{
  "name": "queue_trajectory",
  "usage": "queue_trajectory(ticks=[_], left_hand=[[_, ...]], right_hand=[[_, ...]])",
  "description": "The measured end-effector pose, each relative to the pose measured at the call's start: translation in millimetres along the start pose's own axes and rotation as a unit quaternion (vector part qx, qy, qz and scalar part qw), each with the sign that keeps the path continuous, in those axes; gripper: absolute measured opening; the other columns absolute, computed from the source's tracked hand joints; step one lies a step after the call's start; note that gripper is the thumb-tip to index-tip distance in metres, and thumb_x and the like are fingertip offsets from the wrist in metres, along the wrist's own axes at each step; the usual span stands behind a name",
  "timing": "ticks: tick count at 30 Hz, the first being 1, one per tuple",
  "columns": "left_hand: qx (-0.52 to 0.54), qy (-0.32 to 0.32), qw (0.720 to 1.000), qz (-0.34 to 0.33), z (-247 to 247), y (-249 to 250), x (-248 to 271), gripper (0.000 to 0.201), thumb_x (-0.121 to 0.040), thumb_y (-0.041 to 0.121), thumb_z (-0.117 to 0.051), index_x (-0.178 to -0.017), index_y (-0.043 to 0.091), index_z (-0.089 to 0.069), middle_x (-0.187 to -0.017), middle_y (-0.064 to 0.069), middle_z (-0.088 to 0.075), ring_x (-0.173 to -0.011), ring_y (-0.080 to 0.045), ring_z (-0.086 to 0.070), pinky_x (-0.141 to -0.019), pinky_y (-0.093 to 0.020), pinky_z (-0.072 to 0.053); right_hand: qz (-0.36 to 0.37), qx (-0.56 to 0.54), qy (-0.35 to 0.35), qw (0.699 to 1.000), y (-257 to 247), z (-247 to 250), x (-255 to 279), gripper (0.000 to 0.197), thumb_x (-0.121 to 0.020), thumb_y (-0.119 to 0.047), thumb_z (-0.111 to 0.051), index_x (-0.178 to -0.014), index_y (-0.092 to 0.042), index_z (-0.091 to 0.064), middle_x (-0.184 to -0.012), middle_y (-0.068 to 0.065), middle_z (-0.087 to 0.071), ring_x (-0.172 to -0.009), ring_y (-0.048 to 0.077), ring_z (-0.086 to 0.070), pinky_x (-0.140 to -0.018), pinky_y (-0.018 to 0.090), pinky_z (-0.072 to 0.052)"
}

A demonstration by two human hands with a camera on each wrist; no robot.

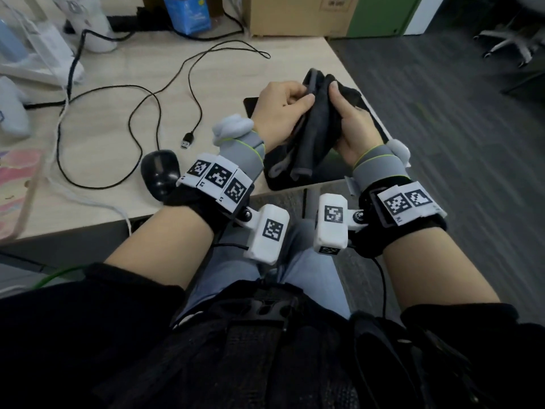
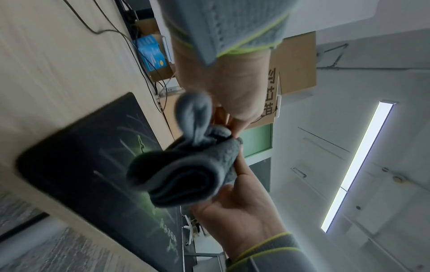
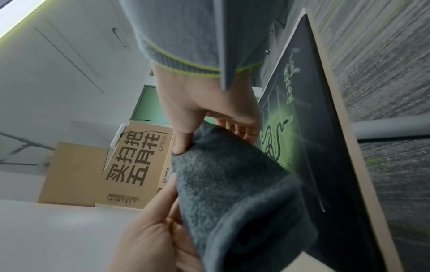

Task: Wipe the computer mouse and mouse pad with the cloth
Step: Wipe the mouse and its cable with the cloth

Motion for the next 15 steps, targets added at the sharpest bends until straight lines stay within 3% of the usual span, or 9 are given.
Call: queue_trajectory(ticks=[3,5,8,11,13,15], left_hand=[[-0.008,0.044,0.999,0.006,-11,2,-10,0.013,-0.075,0.034,-0.052,-0.072,0.025,-0.06,-0.069,-0.009,-0.058,-0.066,-0.017,-0.049,-0.068,-0.03,-0.042],[-0.02,0.056,0.998,0.008,-13,2,-15,0.013,-0.076,0.034,-0.05,-0.07,0.025,-0.057,-0.068,-0.006,-0.056,-0.068,-0.018,-0.049,-0.068,-0.03,-0.042],[0.002,0.065,0.998,0.018,-16,1,-23,0.013,-0.077,0.034,-0.047,-0.068,0.027,-0.053,-0.068,-0.003,-0.054,-0.069,-0.018,-0.048,-0.068,-0.033,-0.043],[0.042,0.071,0.996,0.042,-10,-5,-28,0.014,-0.082,0.03,-0.047,-0.069,0.026,-0.052,-0.066,0.003,-0.05,-0.067,-0.014,-0.044,-0.067,-0.028,-0.038],[0.042,0.058,0.996,0.061,-6,-12,-33,0.017,-0.088,0.023,-0.048,-0.072,0.025,-0.053,-0.071,-0.001,-0.053,-0.07,-0.014,-0.047,-0.069,-0.028,-0.04],[0.04,0.048,0.995,0.075,-2,-19,-36,0.018,-0.09,0.02,-0.047,-0.075,0.025,-0.054,-0.081,-0.01,-0.056,-0.078,-0.018,-0.051,-0.074,-0.032,-0.045]], right_hand=[[-0.039,-0.007,-0.016,0.999,1,16,-4,0.06,-0.081,-0.061,-0.05,-0.107,-0.01,-0.067,-0.103,0.007,-0.07,-0.09,0.02,-0.068,-0.086,0.032,-0.052],[-0.077,-0.105,-0.097,0.987,4,19,-3,0.08,-0.083,-0.071,-0.034,-0.124,-0.007,-0.06,-0.122,0.014,-0.065,-0.112,0.027,-0.063,-0.103,0.039,-0.046],[-0.109,-0.172,-0.17,0.964,7,23,-1,0.09,-0.082,-0.075,-0.024,-0.135,-0.007,-0.049,-0.138,0.015,-0.052,-0.127,0.026,-0.052,-0.112,0.042,-0.037],[-0.112,-0.124,-0.094,0.981,10,27,-3,0.058,-0.093,-0.046,-0.044,-0.134,-0.004,-0.05,-0.135,0.015,-0.055,-0.12,0.026,-0.057,-0.102,0.04,-0.046],[-0.105,-0.089,-0.003,0.99,7,36,-12,0.042,-0.092,-0.026,-0.055,-0.126,-0.003,-0.057,-0.12,0.014,-0.064,-0.103,0.026,-0.065,-0.084,0.036,-0.055],[-0.084,-0.075,0.05,0.992,3,43,-19,0.034,-0.088,-0.021,-0.061,-0.117,-0.003,-0.063,-0.11,0.013,-0.069,-0.096,0.027,-0.068,-0.079,0.038,-0.058]])
Point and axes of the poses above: each hand's wrist, its own x-axis away from the middle knuckle, its own z-axis out of the back of the hand, y = z × x, the point moved 2 cm from there along -x, towards the middle knuckle
